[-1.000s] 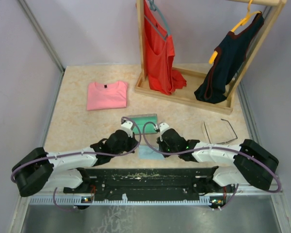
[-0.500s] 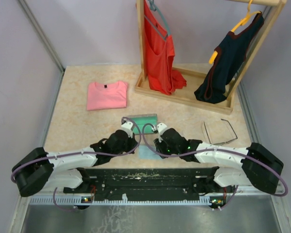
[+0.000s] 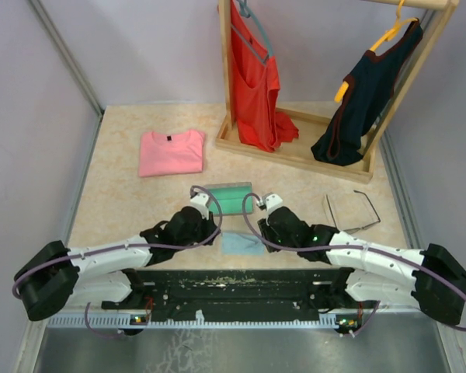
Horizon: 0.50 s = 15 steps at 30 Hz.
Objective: Organize the sunglasses
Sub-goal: Fold the glasses cleaning cloth at the center of the board.
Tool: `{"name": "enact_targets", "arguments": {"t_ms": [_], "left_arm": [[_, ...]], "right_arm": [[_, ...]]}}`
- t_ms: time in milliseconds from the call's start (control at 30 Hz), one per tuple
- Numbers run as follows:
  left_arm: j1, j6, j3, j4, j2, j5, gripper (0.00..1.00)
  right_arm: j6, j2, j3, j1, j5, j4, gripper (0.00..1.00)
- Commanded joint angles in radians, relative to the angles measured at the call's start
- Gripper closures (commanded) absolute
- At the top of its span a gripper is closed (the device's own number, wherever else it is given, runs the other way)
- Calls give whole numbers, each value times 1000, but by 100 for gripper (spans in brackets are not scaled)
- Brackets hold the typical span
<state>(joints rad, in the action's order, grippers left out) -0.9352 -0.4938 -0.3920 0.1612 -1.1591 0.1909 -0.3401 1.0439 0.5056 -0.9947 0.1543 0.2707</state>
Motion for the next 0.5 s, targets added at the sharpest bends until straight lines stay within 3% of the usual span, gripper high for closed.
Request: {"name": "enact_targets", "arguments": {"t_ms": [0,167,467], "left_arm": [[10,-15,-20,-15,29,-35,77],[14,-23,-33,-3,-3,-62,69],[45,-63,-67,38,-118,-136,65]], "right_arm": [[-161,-49,50,7,192,35,66],[-255,-16,45,65,178,5,66],[-295,55,54,148,76,-36,65]]}}
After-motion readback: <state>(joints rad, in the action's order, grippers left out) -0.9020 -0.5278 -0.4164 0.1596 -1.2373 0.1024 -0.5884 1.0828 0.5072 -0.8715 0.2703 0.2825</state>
